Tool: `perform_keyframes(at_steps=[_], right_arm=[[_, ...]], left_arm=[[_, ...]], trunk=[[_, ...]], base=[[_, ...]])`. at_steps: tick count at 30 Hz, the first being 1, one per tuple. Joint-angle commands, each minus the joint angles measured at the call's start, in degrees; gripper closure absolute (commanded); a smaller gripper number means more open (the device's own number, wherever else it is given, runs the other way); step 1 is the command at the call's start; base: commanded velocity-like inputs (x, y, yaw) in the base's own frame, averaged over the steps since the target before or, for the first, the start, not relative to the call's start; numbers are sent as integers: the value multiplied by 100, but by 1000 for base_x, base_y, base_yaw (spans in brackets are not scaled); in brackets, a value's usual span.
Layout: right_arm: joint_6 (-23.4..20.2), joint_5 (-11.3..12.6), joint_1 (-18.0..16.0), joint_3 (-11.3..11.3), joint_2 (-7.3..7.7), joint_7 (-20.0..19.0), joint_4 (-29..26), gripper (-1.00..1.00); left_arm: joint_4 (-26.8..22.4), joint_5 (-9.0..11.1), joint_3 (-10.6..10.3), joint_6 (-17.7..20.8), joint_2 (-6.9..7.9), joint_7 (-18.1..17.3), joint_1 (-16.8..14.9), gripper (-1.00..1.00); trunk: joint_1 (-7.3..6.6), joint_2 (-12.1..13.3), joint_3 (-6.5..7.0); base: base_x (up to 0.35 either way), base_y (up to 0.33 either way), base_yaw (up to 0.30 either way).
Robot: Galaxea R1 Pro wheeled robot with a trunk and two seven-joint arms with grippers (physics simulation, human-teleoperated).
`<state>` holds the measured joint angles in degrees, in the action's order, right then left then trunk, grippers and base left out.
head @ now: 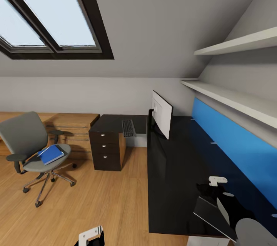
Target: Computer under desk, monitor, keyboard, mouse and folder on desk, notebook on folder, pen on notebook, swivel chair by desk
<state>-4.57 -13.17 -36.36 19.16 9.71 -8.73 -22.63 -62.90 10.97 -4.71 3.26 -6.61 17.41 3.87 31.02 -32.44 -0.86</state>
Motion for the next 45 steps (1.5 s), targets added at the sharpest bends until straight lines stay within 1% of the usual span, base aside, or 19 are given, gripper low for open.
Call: perform_keyframes(at_steps=[1, 3, 6, 10, 11, 13, 14, 15, 16, 19, 21, 26, 31, 45], right_arm=[[-30, -48, -3, 51, 12, -51, -13, -100], [-32, -20, -3, 55, 44, -60, -15, -100], [-39, 83, -3, 59, 89, -76, -22, -100], [-48, 347, -3, 61, 160, -209, -35, -100], [-52, 508, -3, 64, 214, -331, -45, -100], [-57, 700, -3, 70, 283, -476, -52, -100], [-62, 898, -3, 73, 347, -609, -57, -100], [-64, 991, -3, 74, 373, -659, -61, -100], [-72, 1256, -3, 77, 441, -769, -68, -100], [-86, 1370, -3, 78, 469, -811, -69, -100], [-133, 1428, -3, 79, 483, -819, -66, -100], [-202, 1442, -3, 77, 482, -729, -64, -100], [-221, 1443, -3, 61, 467, -520, -58, -100], [-228, 1433, -3, 43, 456, -455, -57, -100]], left_arm=[[-13, 37, -12, 26, 2, 35, 0, -100], [-13, 37, -12, 28, 2, 36, 0, -100], [-12, 37, -12, 28, 2, 39, 0, -100], [-12, 37, -12, 26, 2, 41, 0, -100], [-12, 37, -12, 26, 2, 42, 0, -100], [-12, 37, -12, 26, 2, 43, 0, -100], [-12, 37, -12, 26, 2, 43, 0, -100], [-12, 37, -12, 26, 2, 43, 0, -100], [-12, 37, -12, 27, 2, 43, 0, -100], [-12, 37, -12, 27, 2, 43, 0, -100], [-12, 37, -12, 27, 2, 44, 1, -100], [-12, 37, -12, 26, -1, 47, 1, -100], [-12, 37, -12, 26, 1, 46, 0, -100], [-8, 37, -12, 25, -4, 47, 0, -100]], trunk=[[25, -51, -28], [69, -131, -64], [135, -251, -117], [223, -412, -189], [245, -452, -207], [289, -532, -243], [311, -572, -261], [333, -612, -279], [355, -652, -297], [421, -773, -351], [465, -853, -387], [574, -1054, -477], [684, -1254, -566], [992, -1816, -818]], base=[[0, 0, 0], [0, 0, 0], [0, 0, 0], [0, 0, 0], [0, 0, 0], [0, 0, 0], [0, 0, 0], [0, 0, 0], [0, 0, 0], [0, 0, 0], [0, 0, 0], [0, 0, 0], [0, 0, 0], [0, 0, 0]])
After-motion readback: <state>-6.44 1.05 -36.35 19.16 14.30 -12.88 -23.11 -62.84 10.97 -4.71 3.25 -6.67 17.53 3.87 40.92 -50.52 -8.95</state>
